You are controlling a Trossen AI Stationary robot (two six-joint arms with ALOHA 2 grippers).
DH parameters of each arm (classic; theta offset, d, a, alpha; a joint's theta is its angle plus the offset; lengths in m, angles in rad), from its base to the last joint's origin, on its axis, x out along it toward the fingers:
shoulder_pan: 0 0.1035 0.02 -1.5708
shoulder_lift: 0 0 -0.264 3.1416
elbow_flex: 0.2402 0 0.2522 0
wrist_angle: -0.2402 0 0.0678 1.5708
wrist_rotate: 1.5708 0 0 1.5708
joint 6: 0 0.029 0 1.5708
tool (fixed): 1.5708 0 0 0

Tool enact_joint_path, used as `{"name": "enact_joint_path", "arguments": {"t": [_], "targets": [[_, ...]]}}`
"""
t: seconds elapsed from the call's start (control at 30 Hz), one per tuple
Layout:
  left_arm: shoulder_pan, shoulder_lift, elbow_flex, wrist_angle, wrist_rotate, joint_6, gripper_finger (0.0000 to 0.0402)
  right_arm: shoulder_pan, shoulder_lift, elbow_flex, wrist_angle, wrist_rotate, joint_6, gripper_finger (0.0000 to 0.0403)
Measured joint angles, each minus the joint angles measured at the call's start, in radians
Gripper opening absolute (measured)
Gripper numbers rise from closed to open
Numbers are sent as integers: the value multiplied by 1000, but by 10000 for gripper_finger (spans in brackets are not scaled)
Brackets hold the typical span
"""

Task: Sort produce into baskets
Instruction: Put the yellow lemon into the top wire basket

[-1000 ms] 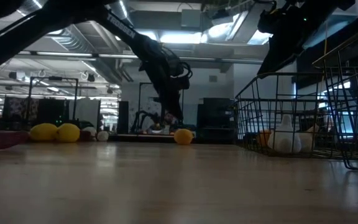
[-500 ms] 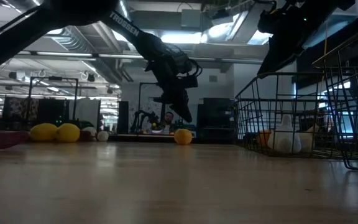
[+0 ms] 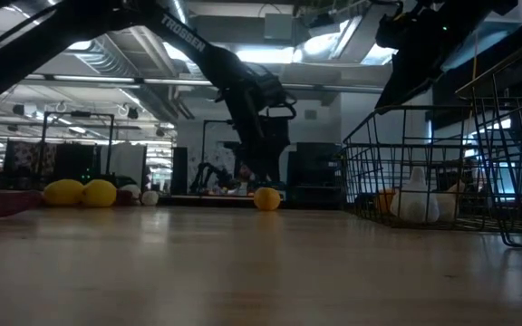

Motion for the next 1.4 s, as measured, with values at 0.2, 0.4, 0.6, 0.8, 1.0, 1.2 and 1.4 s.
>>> {"name": "enact_joint_path", "arguments": {"t": [0.2,0.4,0.6,0.8,1.0,1.2,1.4], "targets": [[1,0,0,11,-1,-79,297,0,0,0,0,0,0,159],[1,10,-41,34,-1,-91,297,0,0,0,0,0,0,159],[12,10,-91,61,-4,-108,297,0,0,0,0,0,0,159],[17,10,-132,113,-3,-55,293,0,0,0,0,0,0,159],[14,10,-146,119,2,30,242,0,0,0,2,0,0,159],[-4,8,-145,117,4,133,182,0,0,0,31,0,2,159],[-41,-55,-146,111,4,188,185,0,0,0,37,-25,39,159]]}}
